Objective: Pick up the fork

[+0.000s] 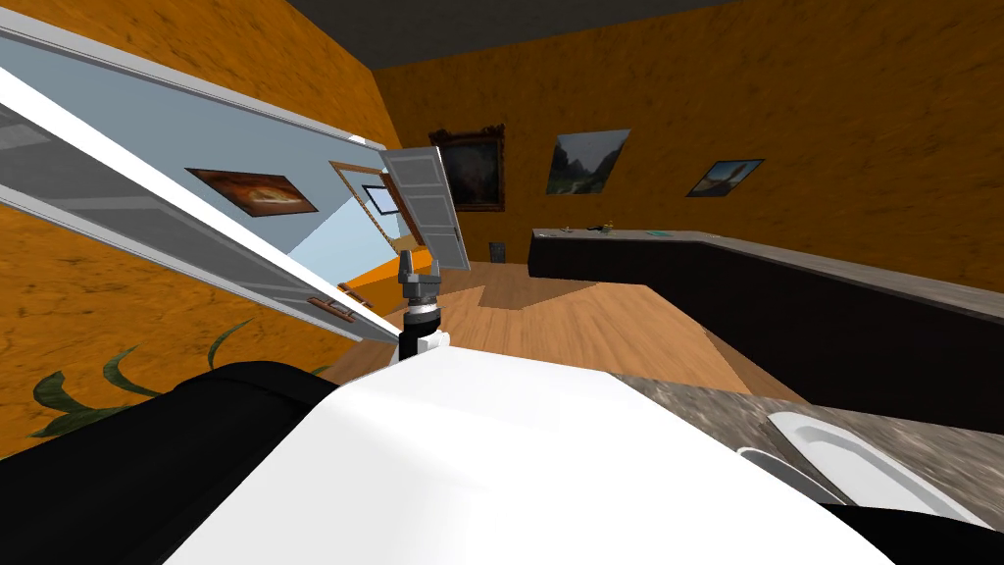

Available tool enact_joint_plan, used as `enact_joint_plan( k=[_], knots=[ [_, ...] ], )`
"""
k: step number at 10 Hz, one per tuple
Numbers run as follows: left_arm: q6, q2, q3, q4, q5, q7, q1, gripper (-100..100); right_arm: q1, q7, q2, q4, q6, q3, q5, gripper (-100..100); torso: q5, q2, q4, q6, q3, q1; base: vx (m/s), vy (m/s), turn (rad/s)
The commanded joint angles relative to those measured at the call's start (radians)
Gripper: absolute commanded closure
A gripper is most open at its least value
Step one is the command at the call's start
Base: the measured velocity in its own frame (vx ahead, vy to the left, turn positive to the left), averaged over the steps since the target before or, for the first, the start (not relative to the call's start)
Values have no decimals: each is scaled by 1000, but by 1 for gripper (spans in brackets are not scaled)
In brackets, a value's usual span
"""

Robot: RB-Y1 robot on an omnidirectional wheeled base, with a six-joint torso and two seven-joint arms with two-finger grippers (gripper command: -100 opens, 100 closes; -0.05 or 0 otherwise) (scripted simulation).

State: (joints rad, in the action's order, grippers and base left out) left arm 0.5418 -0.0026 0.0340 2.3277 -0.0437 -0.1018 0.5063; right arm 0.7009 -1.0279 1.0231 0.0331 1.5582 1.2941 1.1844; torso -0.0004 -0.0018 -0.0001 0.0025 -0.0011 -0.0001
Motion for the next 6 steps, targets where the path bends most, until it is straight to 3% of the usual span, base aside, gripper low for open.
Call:
enact_joint_plan(
  k=[1, 2, 3, 6],
  knots=[
    [0, 0, 0, 0, 0, 0, 0, 0, -2, -12, -26, 40, -5, -1, -1, -100, 0, 0, 0, 0, 0, 0, 24, -20, -8],
    [0, 0, 0, 0, 0, 0, 0, 0, 0, 1, -15, 18, -6, -2, -2, -100, -3, 1, 1, -1, 1, -2, 9, 0, -4],
    [0, 0, 0, 0, 0, 0, 0, 0, 0, -2, -17, 22, -6, -2, -2, 100, -3, 2, 2, -2, 2, -3, 0, 0, 0],
    [0, 0, 0, 0, 0, 0, 0, 0, -1, -1, -15, 23, -4, -1, -1, 100, -6, 6, 3, 1, 4, -7, 2, 0, 9]
  ],
)
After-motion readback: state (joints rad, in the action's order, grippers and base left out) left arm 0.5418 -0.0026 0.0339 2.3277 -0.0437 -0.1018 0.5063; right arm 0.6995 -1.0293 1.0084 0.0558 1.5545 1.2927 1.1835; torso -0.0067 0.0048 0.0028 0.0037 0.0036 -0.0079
